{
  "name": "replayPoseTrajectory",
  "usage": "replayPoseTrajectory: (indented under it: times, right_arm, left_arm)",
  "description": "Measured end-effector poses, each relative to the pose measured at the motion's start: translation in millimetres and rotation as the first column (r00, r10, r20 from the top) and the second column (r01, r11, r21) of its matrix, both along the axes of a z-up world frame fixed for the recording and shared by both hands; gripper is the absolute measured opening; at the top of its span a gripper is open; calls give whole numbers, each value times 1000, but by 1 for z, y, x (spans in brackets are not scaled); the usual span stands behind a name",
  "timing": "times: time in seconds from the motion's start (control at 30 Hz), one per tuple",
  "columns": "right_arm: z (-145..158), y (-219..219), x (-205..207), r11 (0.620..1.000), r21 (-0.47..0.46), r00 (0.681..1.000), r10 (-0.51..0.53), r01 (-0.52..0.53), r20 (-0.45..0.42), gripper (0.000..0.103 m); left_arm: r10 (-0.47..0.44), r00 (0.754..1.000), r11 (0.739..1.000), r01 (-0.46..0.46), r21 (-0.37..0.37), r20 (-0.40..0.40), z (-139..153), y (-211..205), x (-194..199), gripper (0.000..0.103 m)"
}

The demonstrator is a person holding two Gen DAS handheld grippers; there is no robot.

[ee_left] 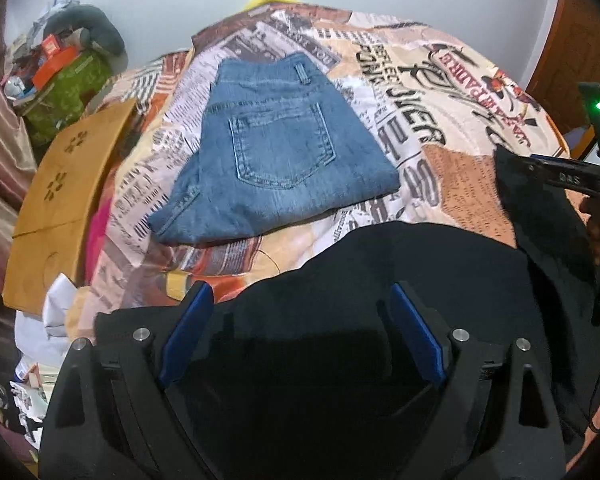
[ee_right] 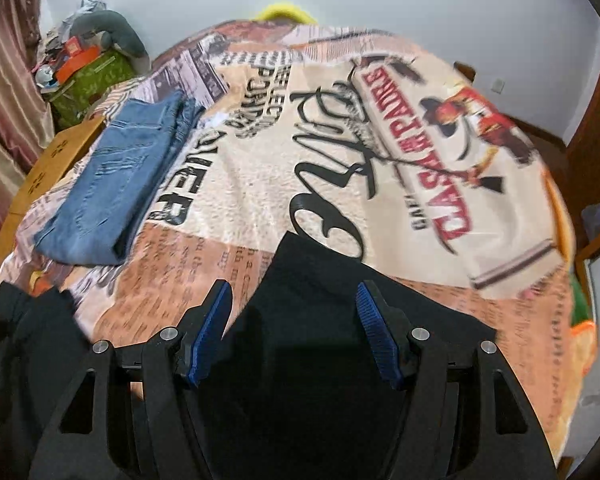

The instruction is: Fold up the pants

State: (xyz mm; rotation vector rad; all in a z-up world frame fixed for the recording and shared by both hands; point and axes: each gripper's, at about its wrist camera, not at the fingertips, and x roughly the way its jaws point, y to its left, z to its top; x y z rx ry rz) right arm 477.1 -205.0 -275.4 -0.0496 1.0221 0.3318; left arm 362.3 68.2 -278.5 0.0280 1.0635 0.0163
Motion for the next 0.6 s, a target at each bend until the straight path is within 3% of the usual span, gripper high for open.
replayPoseTrajectory:
  times: [0.27,0.33,0.43,0.6]
  right_arm:
    - [-24,-7,20,995,1,995,-96,96,3,40]
    - [-24,-6,19,996,-21,996,-91,91,13,25]
    - [-23,-8,21,996,-21,996,-89,89,4,10]
    - [-8,-21,17,994,42,995,-103,103,1,8]
  left_arm:
    - [9,998,1000,-9,-8,-60,-28,6,6,90]
    - [17,998,1000,-18,-14,-67,-31,7,5,91]
    - [29,997,999,-30,-21,-71,-30,8,2,91]
    - [24,996,1000,-26,-14,-89,-28,6,-5,91]
